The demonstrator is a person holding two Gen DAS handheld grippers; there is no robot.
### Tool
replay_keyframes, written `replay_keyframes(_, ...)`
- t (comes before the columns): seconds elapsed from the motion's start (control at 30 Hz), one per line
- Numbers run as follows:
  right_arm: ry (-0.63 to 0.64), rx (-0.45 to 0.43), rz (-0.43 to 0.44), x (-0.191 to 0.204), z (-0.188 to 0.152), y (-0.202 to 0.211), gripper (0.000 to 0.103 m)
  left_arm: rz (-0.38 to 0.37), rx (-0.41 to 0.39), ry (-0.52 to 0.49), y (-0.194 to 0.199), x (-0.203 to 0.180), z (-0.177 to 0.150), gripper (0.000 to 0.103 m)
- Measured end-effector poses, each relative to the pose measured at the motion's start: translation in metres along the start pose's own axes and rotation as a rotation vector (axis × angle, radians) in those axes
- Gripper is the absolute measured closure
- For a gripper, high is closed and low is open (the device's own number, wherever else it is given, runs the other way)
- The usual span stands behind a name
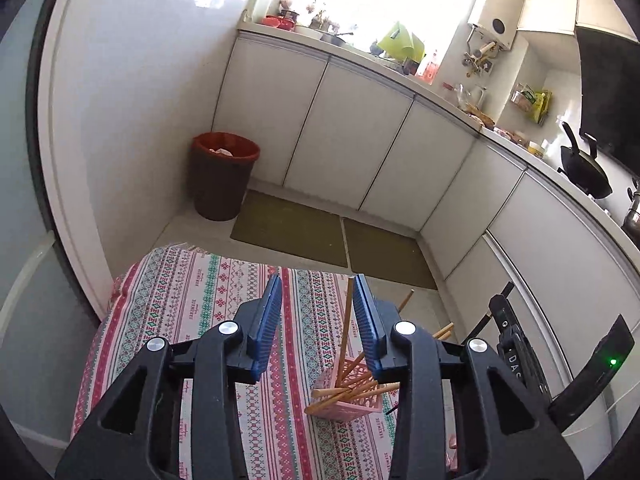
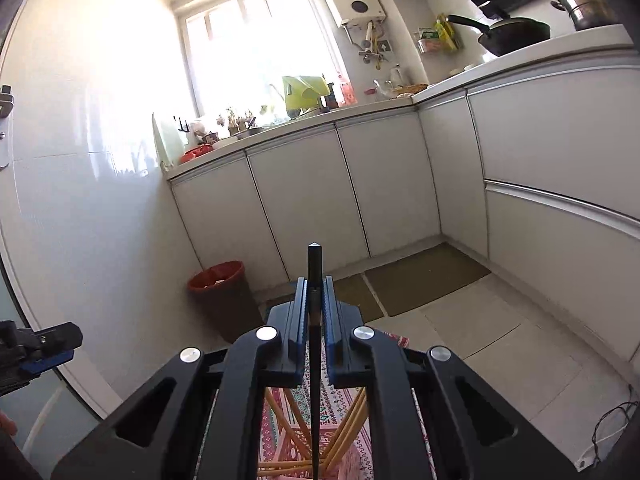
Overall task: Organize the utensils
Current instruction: 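Lower the wooden chopstick into the pink basket and open the left tool, then lower the black chopstick into the pink basket and open the right tool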
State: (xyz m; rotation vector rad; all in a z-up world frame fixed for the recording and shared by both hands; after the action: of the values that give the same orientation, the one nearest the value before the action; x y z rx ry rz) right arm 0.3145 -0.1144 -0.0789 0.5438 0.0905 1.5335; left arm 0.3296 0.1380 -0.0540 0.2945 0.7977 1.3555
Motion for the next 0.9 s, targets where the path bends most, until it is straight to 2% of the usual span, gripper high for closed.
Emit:
replay_keyframes(0.2,0.044,-0.058,-0.061,0.009,-0.01,-0.016,0.096,-0.005,0.017,0.011,-0.006,0.009,-0.001,0.069)
replay_keyframes(0.33,0.06,-0.064,-0.087,0.01,-0.024,-0.026,0.096,-0.008,0.022,0.013,-0.006,0.013,-0.002,0.068)
replay_keyframes(0.43,0.071,-0.082,-0.088,0.012,-0.03,-0.027,0.096,-0.01,0.029,0.009,-0.009,0.014,-0.003,0.067)
replay_keyframes(0.53,0.07,-0.083,-0.068,0.013,-0.032,-0.022,0.091,-0.007,0.034,0.006,-0.01,0.014,-0.003,0.064)
replay_keyframes(0.57,0.067,-0.074,-0.06,0.013,-0.031,-0.02,0.085,-0.008,0.033,0.004,-0.009,0.014,-0.003,0.062)
replay_keyframes(0.6,0.064,-0.065,-0.058,0.012,-0.028,-0.016,0.072,-0.008,0.033,0.001,-0.008,0.013,-0.003,0.06)
replay_keyframes(0.67,0.056,-0.075,-0.054,0.011,-0.021,-0.005,0.061,-0.009,0.032,-0.003,-0.006,0.011,-0.004,0.058)
replay_keyframes(0.73,0.068,-0.076,-0.051,0.012,-0.014,0.008,0.061,-0.013,0.029,-0.012,-0.002,0.008,-0.004,0.056)
replay_keyframes(0.9,0.105,-0.055,-0.074,0.014,-0.009,0.031,0.041,-0.011,0.022,-0.042,0.006,-0.006,-0.009,0.043)
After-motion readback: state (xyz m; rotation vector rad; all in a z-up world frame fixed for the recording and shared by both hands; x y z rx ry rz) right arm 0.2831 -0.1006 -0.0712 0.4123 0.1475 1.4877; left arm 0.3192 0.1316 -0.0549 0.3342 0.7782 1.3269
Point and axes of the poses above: each gripper's, at about its wrist camera, not at the fingertips, and y roughly against the way its jaws point, x to its left, z to its top, the point moved 7 cm from there along -y, roughly the way its jaws point, and after that the axes turned 7 degrees about x, right-handed, at the moved point
